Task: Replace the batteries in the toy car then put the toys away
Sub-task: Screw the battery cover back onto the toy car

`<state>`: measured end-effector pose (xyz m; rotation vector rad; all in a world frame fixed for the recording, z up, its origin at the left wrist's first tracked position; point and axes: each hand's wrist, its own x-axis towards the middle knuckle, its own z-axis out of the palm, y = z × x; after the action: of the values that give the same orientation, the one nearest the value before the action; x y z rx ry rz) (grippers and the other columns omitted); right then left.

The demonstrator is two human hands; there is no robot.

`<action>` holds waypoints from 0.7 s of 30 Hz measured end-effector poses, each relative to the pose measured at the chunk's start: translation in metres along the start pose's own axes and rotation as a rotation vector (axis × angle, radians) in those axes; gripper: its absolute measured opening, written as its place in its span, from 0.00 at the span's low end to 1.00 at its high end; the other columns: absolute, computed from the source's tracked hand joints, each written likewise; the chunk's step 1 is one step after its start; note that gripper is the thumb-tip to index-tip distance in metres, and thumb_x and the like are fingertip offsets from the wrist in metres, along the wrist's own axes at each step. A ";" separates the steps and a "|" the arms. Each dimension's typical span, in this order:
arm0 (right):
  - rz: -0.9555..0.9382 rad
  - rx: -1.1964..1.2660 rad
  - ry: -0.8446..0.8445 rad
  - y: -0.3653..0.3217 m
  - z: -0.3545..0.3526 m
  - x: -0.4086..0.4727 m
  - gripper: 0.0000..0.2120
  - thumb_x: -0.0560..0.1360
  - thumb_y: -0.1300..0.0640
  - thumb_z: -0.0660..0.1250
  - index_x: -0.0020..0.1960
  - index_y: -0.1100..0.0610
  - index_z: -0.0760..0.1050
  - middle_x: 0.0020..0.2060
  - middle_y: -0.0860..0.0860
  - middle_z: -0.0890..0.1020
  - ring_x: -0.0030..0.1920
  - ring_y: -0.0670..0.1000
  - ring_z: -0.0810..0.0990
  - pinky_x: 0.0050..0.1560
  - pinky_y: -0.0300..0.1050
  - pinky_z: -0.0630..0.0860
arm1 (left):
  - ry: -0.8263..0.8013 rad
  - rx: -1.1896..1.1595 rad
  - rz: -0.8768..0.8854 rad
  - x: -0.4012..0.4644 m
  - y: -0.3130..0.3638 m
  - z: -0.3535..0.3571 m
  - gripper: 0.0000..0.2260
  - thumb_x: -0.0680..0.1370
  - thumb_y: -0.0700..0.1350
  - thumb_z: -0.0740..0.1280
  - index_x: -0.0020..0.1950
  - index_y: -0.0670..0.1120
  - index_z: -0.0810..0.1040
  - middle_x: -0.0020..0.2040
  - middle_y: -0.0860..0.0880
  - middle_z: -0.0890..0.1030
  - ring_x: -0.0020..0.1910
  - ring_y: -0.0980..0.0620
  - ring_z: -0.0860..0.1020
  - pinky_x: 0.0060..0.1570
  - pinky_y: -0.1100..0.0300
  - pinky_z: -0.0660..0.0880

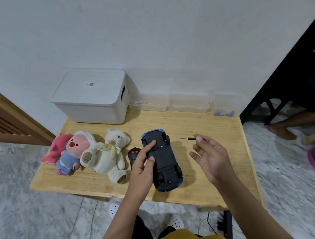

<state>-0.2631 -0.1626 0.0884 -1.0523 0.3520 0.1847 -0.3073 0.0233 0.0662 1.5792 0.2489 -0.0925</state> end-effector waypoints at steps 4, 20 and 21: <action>-0.011 0.049 -0.075 -0.006 0.021 -0.016 0.10 0.70 0.54 0.65 0.47 0.58 0.77 0.39 0.52 0.81 0.38 0.49 0.80 0.40 0.47 0.80 | 0.059 -0.031 0.083 -0.006 0.017 0.008 0.15 0.81 0.41 0.59 0.59 0.60 0.77 0.49 0.62 0.80 0.43 0.57 0.78 0.45 0.62 0.78; -0.747 -0.358 0.107 0.014 0.067 -0.041 0.03 0.76 0.60 0.62 0.46 0.54 0.74 0.42 0.55 0.84 0.41 0.51 0.85 0.43 0.43 0.81 | 0.139 -0.086 0.196 -0.017 0.053 0.008 0.16 0.76 0.33 0.67 0.60 0.49 0.78 0.44 0.50 0.80 0.31 0.65 0.75 0.29 0.75 0.69; -0.763 -0.370 0.103 0.014 0.068 -0.040 0.03 0.76 0.61 0.62 0.46 0.54 0.74 0.42 0.55 0.84 0.41 0.51 0.85 0.43 0.42 0.81 | 0.144 -0.086 0.195 -0.016 0.055 0.008 0.16 0.76 0.33 0.67 0.59 0.50 0.78 0.46 0.49 0.81 0.33 0.65 0.76 0.30 0.74 0.70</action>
<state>-0.2916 -0.0953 0.1224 -1.4945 -0.0136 -0.5077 -0.3106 0.0138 0.1229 1.5185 0.2072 0.1819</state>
